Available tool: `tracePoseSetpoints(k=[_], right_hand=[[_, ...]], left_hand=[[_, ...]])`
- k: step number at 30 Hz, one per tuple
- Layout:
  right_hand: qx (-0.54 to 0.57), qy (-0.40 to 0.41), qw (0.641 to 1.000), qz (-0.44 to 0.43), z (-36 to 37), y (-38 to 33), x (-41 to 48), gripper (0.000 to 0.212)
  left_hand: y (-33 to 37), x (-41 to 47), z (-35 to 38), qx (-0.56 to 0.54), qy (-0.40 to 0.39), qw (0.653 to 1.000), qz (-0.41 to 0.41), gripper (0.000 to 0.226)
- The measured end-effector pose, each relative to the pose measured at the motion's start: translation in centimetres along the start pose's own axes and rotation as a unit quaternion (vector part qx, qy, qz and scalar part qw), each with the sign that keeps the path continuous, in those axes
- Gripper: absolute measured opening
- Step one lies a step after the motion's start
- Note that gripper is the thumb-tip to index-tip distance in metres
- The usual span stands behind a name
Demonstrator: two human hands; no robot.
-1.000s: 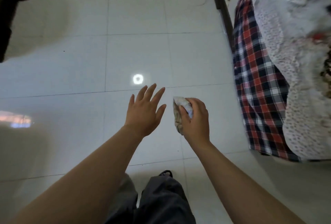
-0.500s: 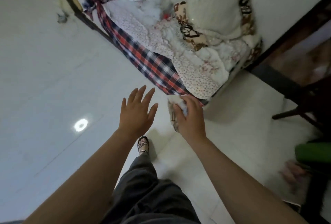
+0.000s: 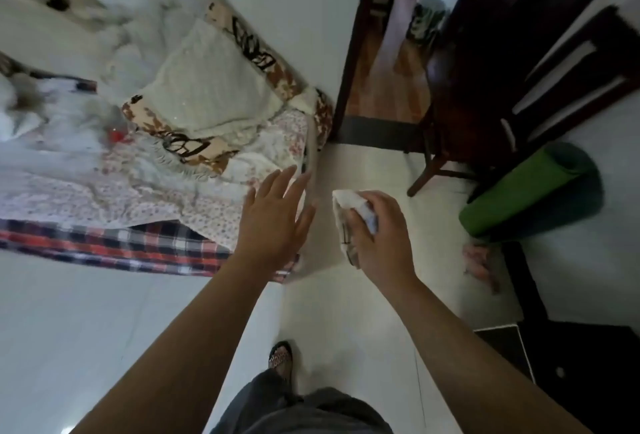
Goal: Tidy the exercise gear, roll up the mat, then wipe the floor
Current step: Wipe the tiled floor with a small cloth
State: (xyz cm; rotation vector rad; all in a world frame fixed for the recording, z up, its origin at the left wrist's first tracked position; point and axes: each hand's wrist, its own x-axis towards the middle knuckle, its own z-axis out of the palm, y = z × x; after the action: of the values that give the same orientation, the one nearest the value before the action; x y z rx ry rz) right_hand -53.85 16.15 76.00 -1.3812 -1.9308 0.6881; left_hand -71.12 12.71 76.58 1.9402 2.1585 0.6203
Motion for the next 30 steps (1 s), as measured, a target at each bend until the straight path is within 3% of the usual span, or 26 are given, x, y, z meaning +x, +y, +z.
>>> tracePoseSetpoints(k=[5, 8, 11, 13, 15, 19, 23, 26, 30], right_hand=[[-0.009, 0.086, 0.995, 0.048, -3.5, 2.6, 5.8, 0.031], [0.009, 0.14, 0.986, 0.089, -6.1, 4.8, 8.2, 0.042], [-0.016, 0.193, 0.975, 0.11, -8.4, 8.3, 10.5, 0.03], [0.002, 0.206, 0.97, 0.132, -10.1, 10.8, 12.3, 0.037], [0.027, 0.217, 0.963, 0.155, -11.8, 13.4, 14.4, 0.058], [-0.033, 0.243, 0.955, 0.168, -15.5, 18.8, 18.7, 0.032], [-0.037, 0.253, 0.951, 0.175, -20.2, 23.6, 24.2, 0.031], [-0.015, 0.325, 0.935, 0.142, -23.1, 27.4, 28.6, 0.05], [-0.015, 0.268, 0.95, 0.157, -26.0, 31.8, 33.0, 0.048]], left_hand=[[3.8, 9.3, 2.2, -0.029, -0.025, 0.997, 0.071, 0.064], [7.7, 13.8, 4.0, -0.064, -0.04, 0.991, 0.113, 0.066], [11.4, 18.0, 6.2, -0.074, -0.052, 0.982, 0.164, 0.063], [13.6, 20.7, 7.8, -0.066, -0.063, 0.977, 0.191, 0.06], [15.9, 23.7, 9.6, -0.063, -0.072, 0.973, 0.213, 0.061], [20.7, 30.7, 13.4, -0.045, -0.096, 0.966, 0.237, 0.053], [26.1, 37.6, 16.8, -0.028, -0.118, 0.962, 0.244, 0.052], [29.8, 42.2, 18.8, -0.022, -0.135, 0.956, 0.26, 0.053], [33.1, 48.0, 21.0, -0.008, -0.139, 0.951, 0.276, 0.053]])
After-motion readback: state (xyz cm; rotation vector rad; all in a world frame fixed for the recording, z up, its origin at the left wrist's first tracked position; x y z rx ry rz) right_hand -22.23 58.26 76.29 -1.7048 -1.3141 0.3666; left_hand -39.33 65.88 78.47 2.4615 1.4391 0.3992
